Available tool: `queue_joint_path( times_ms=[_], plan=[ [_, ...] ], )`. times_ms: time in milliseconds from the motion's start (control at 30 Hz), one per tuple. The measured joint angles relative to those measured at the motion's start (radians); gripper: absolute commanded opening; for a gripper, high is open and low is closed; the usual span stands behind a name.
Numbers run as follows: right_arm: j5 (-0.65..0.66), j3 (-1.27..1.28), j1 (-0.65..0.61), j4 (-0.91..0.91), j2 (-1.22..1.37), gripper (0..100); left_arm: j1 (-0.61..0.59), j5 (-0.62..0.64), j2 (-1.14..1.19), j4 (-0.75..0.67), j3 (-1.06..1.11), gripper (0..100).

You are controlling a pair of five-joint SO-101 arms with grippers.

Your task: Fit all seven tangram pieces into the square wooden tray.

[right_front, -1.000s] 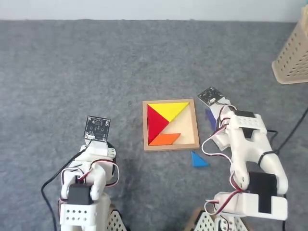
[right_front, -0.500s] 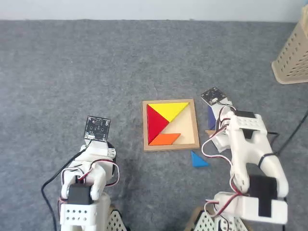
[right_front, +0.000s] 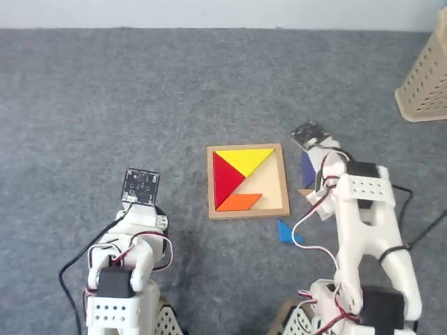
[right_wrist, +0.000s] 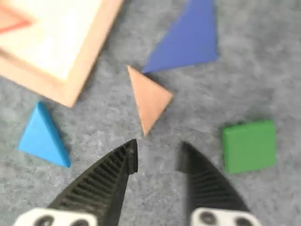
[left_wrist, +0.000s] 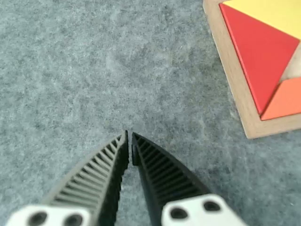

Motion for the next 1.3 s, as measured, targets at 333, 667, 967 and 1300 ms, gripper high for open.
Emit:
queue_joint_path(
  times_ms=[333,667,967,1300],
  plan=[
    [0.081,-0.063,-0.052,0.000,0.207,26.7,0.000,0.000,0.000,0.000,0.000,1],
    [0.081,-0.218,-0.110,0.000,0.413,26.7,0.000,0.000,0.000,0.000,0.000,1],
    [0.081,-0.333,-0.112,0.012,0.516,20.4,0.000,0.000,0.000,0.000,0.000,1],
    [0.081,-0.410,-0.106,0.011,0.560,8.7,0.000,0.000,0.000,0.000,0.000,1]
  ],
)
